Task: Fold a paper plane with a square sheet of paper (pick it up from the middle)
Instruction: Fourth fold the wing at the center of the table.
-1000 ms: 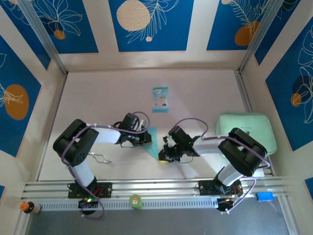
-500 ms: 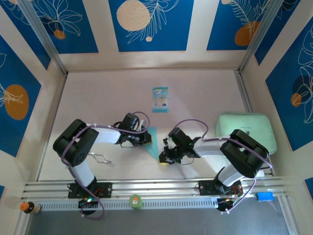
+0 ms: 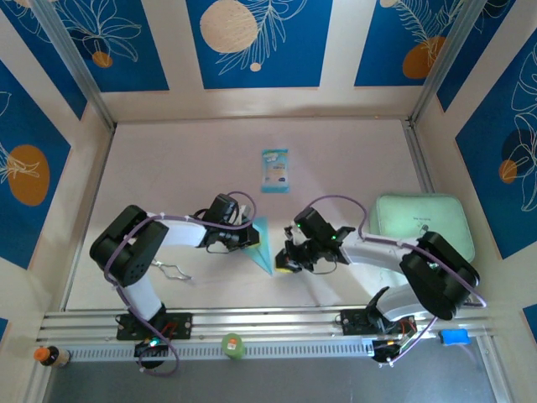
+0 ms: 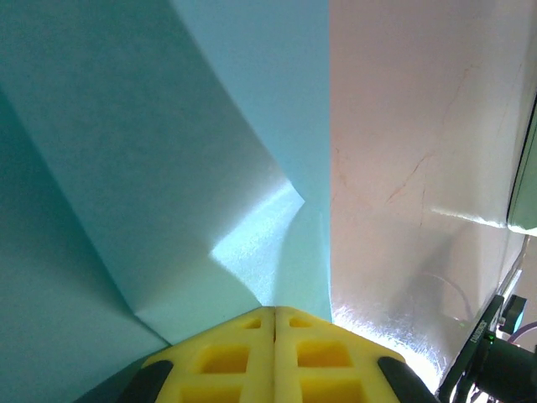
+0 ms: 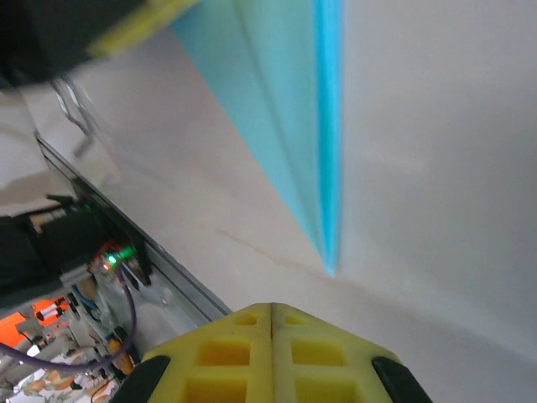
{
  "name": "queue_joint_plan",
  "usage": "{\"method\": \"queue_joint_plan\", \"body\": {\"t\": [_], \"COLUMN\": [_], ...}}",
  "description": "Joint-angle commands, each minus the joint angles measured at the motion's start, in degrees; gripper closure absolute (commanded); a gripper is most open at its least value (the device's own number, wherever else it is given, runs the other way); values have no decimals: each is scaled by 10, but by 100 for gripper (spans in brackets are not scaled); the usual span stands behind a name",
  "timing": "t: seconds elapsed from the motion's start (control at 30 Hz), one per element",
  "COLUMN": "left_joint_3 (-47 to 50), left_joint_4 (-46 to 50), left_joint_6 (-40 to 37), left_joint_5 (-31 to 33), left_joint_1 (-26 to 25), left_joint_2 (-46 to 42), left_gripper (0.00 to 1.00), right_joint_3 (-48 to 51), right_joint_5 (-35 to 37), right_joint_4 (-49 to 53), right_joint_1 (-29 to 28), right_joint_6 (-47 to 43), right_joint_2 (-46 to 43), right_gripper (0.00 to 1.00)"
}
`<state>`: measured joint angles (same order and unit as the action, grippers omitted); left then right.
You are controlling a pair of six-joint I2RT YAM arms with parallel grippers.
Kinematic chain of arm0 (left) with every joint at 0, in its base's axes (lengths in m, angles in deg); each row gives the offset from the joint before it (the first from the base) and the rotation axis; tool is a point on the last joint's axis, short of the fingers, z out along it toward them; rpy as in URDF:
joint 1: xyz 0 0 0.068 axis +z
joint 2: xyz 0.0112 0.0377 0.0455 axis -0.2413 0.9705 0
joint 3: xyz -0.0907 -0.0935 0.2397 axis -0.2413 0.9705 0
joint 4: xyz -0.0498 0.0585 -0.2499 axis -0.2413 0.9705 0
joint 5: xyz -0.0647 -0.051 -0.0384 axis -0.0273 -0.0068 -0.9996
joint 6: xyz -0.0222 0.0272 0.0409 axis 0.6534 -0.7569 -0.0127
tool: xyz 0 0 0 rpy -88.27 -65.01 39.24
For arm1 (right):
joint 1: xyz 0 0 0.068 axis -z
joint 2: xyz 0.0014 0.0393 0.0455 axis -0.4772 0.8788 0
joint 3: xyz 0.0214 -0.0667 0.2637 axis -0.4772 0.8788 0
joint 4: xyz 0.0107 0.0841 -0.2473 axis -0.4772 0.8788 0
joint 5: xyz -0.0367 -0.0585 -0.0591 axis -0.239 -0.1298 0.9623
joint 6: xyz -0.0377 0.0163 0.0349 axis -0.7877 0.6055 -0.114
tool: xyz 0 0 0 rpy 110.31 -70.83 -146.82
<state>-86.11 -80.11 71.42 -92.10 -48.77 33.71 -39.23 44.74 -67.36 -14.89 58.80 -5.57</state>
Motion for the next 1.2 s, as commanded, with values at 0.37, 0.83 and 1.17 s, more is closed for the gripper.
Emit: {"method": "queue_joint_plan", "body": {"t": [0.37,0.83,1.17], "left_joint_3": [34,36,34], "left_joint_4": [79,77,54], "left_joint_6": [-4,8,15], "left_joint_5": [85,90,72], "left_joint_1": [2,4,3], "left_joint_2": [24,33,27], "left_gripper": [100,100,100], "right_joint_3": [-84,40,43], "right_joint_5": [-47,-7,60], "right_joint_4": [-92,-49,-11], "right_joint_1": [-17,-68,-33], "right_joint_6": [13,17,21], "right_joint_2": [216,114,-27], "right_gripper": [99,98,99]}}
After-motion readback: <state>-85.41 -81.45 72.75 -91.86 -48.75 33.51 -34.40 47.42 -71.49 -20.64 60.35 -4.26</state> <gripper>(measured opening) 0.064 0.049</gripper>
